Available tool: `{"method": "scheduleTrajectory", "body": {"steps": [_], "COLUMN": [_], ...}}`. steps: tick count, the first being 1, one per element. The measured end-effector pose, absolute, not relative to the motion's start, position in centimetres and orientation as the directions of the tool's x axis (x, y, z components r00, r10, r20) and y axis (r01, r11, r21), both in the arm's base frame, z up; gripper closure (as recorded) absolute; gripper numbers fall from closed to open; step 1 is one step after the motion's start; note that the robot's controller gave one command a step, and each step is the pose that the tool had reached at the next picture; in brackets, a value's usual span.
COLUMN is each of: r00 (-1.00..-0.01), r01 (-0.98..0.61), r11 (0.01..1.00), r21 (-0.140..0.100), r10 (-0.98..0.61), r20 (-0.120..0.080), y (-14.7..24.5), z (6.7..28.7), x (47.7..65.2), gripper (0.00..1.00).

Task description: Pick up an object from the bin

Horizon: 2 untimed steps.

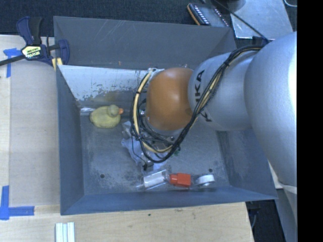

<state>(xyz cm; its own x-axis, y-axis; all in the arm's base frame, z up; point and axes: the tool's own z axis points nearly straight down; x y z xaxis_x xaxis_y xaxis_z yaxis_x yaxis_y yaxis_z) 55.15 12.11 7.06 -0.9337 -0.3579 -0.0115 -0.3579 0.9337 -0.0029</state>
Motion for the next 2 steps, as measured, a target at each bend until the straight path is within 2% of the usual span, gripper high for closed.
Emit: {"method": "scheduleTrajectory", "body": {"steps": [1, 2], "r00": [-0.999, -0.999], "r01": [0.037, 0.036], "r11": [0.999, 0.999], "r21": [0.007, 0.007], "r10": [0.038, 0.037], "r20": [-0.011, -0.012], "y": [8.09, 8.13], "z": [7.16, 7.18], "x": [62.68, 62.63], "gripper": [1.00, 1.00]}}
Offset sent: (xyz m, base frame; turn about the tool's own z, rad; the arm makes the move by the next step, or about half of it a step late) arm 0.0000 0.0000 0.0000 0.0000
